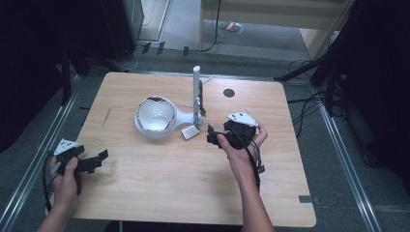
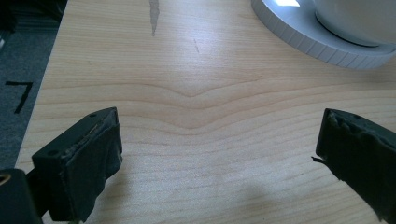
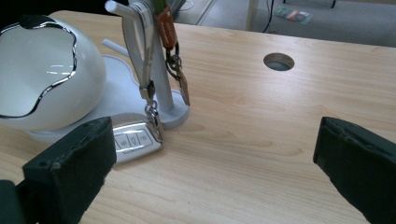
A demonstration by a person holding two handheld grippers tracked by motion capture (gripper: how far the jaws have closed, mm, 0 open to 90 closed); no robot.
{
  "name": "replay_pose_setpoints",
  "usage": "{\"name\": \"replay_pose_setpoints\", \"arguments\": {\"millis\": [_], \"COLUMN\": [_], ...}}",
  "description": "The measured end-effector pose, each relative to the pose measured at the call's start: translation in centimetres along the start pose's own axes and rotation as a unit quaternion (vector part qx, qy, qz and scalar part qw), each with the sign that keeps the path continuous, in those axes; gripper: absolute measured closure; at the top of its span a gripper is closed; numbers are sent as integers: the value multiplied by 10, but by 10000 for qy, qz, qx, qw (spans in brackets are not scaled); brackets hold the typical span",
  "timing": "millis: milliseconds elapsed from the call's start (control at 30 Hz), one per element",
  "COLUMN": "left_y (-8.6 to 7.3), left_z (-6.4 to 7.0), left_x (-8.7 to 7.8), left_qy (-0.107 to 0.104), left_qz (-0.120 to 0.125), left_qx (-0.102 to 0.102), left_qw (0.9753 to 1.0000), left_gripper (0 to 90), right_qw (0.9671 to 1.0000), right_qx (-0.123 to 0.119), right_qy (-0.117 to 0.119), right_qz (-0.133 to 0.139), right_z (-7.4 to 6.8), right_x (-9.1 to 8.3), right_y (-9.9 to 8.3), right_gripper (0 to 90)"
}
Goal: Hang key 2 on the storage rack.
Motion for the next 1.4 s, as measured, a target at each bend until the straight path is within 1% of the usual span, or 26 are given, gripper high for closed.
{"name": "replay_pose_setpoints", "arguments": {"millis": [67,233,333,400,567,633,667,733,867,1033,1067,1233,1300,1400], "left_y": [0,0,0,0,0,0,0,0,0,0,0,0,0,0], "left_z": [0,0,0,0,1,1,1,1,1,2,3,4,4,4], "left_x": [0,-1,-1,-1,-1,-1,-1,-2,-2,-3,-3,-4,-5,-4], "left_qy": [8,29,30,36,12,27,18,7,7,27,20,41,26,33], "left_qz": [5,26,28,31,65,78,77,86,120,160,169,213,222,202], "left_qx": [12,21,38,44,43,55,62,68,76,117,128,192,203,227], "left_qw": [10000,10000,10000,10000,10000,10000,9999,9999,9999,9998,9998,9996,9995,9995], "left_gripper": [7,7,6,6,6,7,6,6,6,6,6,6,7,6], "right_qw": [10000,9999,9998,9997,9994,9989,9984,9979,9974,9966,9962,9951,9939,9926], "right_qx": [38,94,141,131,123,144,187,278,316,386,433,465,530,656], "right_qy": [26,-19,-111,-181,-270,-397,-488,-534,-629,-699,-729,-872,-966,-1020], "right_qz": [38,82,97,103,157,206,233,248,175,199,174,57,32,25], "right_z": [9,26,39,48,66,73,79,86,100,115,119,140,150,161], "right_x": [-4,-13,-18,-21,-29,-32,-34,-36,-39,-47,-48,-56,-61,-66], "right_y": [-5,-14,-20,-24,-34,-37,-40,-44,-56,-70,-73,-89,-95,-102], "right_gripper": [0,0,0,0,0,0,0,0,0,0,0,0,0,0]}}
Point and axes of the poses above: each handheld gripper's, and its own axes: x roughly forward along the jaws, y roughly out of its top, z roughly to its right, the point moved 5 cm from there along x, roughly forward along the jaws, and after that the axes turned 5 degrees about x, right-handed, at the moved point
